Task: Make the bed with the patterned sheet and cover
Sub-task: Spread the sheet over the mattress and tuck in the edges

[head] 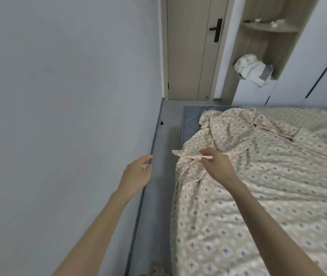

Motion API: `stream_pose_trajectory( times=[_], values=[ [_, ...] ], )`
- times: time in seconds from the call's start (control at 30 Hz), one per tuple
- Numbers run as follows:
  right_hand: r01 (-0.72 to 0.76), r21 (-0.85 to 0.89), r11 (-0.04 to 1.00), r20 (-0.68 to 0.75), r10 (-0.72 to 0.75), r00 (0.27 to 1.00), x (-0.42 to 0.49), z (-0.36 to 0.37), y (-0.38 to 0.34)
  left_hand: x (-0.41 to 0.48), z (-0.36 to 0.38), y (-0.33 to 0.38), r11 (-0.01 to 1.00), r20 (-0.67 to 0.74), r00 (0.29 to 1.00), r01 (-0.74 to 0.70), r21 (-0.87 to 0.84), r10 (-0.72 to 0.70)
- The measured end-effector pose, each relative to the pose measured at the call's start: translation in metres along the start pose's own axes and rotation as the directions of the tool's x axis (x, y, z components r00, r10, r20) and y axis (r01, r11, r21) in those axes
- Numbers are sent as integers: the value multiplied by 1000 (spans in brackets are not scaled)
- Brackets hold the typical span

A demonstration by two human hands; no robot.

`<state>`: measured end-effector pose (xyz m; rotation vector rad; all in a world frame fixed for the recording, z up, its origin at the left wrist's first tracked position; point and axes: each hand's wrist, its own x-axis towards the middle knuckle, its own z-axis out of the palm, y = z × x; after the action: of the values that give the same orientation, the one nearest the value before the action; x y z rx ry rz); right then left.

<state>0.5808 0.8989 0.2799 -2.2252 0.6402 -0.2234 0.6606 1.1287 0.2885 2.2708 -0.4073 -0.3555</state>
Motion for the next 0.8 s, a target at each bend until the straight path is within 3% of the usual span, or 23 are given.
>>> stream_pose_trajectory(
  times=[0.2,0.47,0.8],
  values=[
    [-100,0,995,-73,99,992,55,5,15,87,11,8,997,96,993,-76,15,74],
    [-214,45,976,-162,218,962,209,8,54,286,55,38,982,207,968,-166,92,144],
    [-434,71,898,-181,440,880,377,-37,104,521,133,127,957,465,869,-259,131,172]
  ],
)
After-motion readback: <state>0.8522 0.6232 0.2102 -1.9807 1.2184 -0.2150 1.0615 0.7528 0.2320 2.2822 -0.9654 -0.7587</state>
